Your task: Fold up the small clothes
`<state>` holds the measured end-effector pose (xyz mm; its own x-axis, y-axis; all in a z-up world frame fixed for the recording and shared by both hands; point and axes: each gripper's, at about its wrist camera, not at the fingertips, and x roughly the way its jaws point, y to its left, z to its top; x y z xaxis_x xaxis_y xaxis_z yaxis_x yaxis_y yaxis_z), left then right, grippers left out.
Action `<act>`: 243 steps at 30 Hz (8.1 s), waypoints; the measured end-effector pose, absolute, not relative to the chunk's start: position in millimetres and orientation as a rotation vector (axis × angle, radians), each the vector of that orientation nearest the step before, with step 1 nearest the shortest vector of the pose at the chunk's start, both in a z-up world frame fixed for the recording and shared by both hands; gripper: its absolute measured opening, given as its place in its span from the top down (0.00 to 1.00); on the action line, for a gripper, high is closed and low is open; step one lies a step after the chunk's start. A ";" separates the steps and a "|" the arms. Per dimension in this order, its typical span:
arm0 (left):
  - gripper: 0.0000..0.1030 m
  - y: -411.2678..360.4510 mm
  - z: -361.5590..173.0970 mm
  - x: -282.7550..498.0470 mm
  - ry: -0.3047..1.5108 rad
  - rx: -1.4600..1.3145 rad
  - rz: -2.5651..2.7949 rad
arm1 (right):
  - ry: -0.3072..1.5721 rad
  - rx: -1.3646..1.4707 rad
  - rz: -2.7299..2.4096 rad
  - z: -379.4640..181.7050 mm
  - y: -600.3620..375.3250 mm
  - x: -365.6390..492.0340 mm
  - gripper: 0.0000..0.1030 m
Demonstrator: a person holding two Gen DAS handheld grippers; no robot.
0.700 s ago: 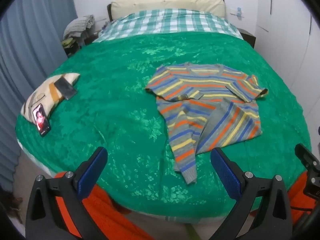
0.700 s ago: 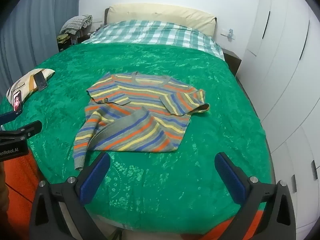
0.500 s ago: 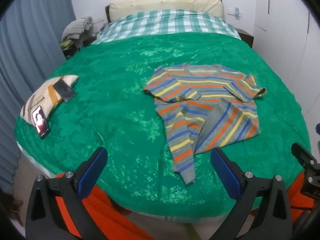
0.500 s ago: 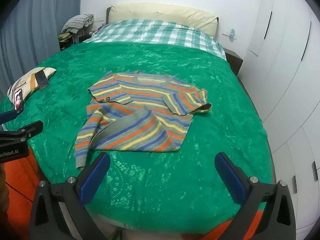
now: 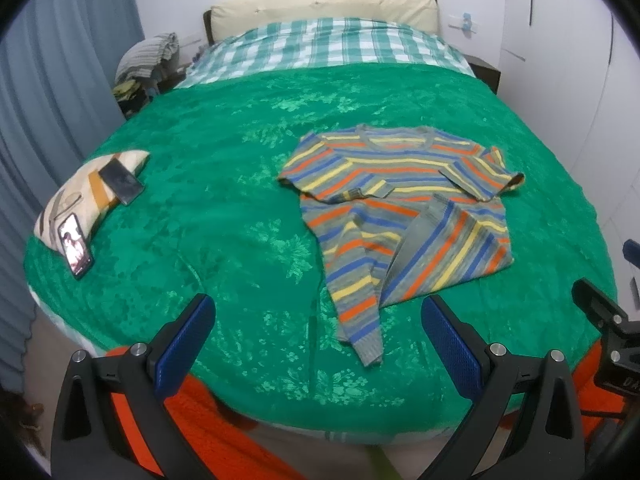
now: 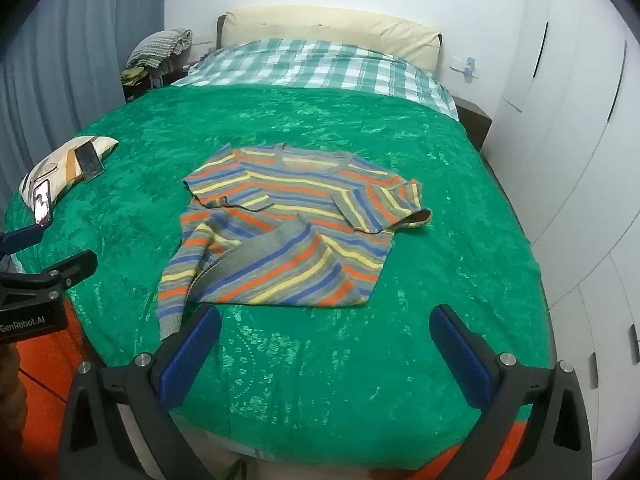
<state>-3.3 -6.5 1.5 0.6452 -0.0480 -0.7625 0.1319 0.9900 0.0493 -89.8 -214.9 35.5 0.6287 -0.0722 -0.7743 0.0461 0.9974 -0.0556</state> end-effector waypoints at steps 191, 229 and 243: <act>0.44 92.5 -183.1 87.0 1.399 -0.324 -0.401 | 1.469 0.467 0.210 -166.4 -337.7 -110.0 0.96; 0.49 83.0 -176.6 80.9 1.368 0.126 -0.127 | 1.552 0.431 0.158 -168.6 -339.5 -115.8 0.88; 0.21 86.6 -107.3 64.7 1.075 -0.098 -0.036 | 1.052 -0.168 0.253 -57.2 -319.6 72.2 0.25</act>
<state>64.7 86.6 -107.3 0.4758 -0.0767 -0.8762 -0.0185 0.9951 -0.0972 72.2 -319.6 -57.2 0.4705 0.1252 -0.8735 -0.2849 0.9584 -0.0161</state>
